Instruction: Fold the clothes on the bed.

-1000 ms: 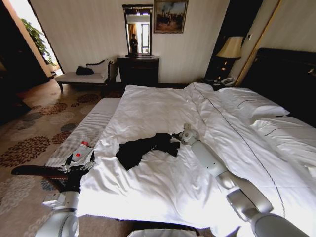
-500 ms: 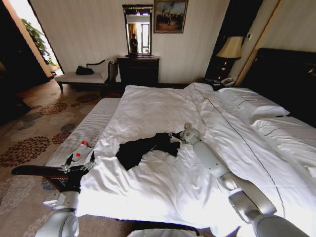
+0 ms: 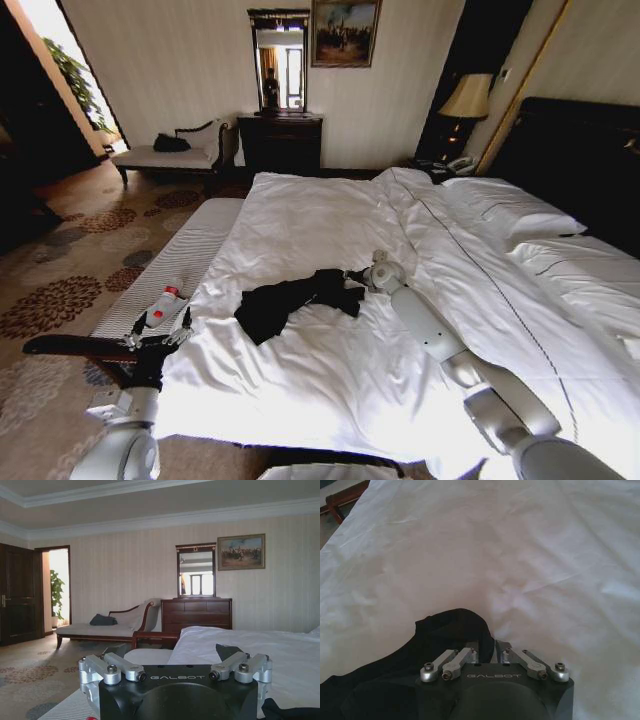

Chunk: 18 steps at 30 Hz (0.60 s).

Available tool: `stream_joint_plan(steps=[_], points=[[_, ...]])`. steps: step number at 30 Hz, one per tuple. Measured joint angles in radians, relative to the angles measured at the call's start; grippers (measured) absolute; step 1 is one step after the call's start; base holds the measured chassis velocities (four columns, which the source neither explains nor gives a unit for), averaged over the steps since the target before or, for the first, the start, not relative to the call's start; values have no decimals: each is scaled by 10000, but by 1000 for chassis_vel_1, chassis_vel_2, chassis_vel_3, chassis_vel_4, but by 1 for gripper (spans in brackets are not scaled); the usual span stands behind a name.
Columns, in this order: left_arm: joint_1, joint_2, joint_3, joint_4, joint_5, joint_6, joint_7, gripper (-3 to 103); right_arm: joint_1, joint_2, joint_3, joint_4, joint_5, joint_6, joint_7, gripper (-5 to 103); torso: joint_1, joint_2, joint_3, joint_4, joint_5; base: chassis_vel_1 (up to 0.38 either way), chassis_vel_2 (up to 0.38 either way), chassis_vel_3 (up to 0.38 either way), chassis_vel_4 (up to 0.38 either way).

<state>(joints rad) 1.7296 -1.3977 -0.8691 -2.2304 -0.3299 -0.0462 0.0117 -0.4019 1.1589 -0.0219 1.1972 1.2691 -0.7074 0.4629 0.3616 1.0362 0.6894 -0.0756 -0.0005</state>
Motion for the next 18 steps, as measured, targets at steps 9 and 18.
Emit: stream_joint_plan(steps=[9, 18], points=[[-33, -13, 24, 51, 0, -6, 0, 100, 148, 37, -15, -194, -175, 161, -66, 1, 0, 0, 0, 1, 0, 0, 0, 0, 0], [-250, 67, 52, 222, -96, -1, -37, 100, -63, -265, 140, 523, -120, 424, -140, 0, 0, 0, 0, 2, 0, 0, 0, 0, 0]])
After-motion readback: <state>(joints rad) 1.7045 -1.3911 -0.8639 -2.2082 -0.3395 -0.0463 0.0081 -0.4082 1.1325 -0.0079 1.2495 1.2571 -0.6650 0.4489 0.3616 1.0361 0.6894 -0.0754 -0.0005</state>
